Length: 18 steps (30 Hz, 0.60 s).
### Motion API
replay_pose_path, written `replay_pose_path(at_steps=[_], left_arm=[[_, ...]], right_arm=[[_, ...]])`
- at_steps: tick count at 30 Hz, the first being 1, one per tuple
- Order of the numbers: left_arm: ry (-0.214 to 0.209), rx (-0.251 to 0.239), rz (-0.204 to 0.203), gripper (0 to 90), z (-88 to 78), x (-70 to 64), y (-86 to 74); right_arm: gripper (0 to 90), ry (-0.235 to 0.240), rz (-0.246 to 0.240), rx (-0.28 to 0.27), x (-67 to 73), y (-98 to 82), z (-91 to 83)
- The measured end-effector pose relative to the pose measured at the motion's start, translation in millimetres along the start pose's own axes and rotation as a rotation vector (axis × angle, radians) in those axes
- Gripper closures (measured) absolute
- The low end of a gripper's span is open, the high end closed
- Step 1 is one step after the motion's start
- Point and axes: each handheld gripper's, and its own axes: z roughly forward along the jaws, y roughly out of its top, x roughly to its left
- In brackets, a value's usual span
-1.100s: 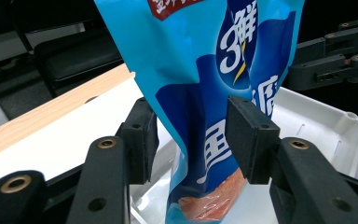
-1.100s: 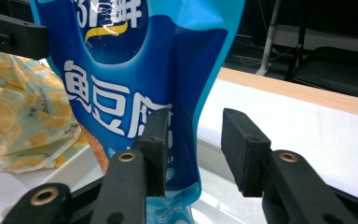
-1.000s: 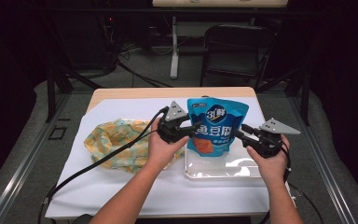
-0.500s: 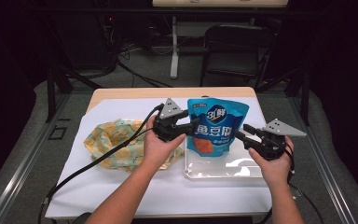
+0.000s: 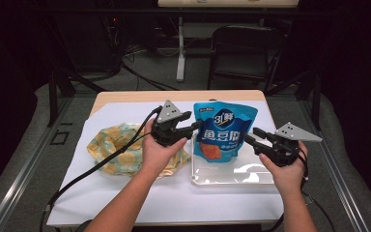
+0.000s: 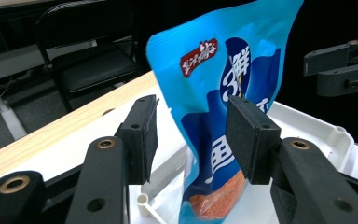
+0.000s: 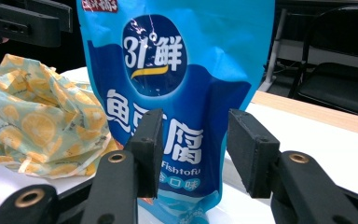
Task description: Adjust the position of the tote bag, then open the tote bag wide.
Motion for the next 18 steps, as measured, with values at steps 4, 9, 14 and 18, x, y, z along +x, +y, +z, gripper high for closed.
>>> replay_pose_path(at_steps=[4, 9, 14, 18], left_arm=[[0.018, 0.006, -0.001, 53.2, -7.2, 4.0, -0.5], [0.032, -0.013, -0.011, 53.0, -16.7, 8.8, -0.4], [0.056, -0.015, -0.012, 53.1, -26.4, 13.7, -1.2], [0.07, -0.012, -0.013, 53.0, -32.4, 16.9, -3.6]], right_arm=[[56.9, 0.005, -0.002, -0.005, 3.3, 3.0, -2.8], [57.2, 0.019, -0.018, -0.014, 9.2, 6.7, -4.8], [57.3, 0.038, -0.033, -0.021, 16.5, 9.9, -4.9], [57.4, 0.054, -0.048, -0.015, 21.3, 11.2, -2.5]])
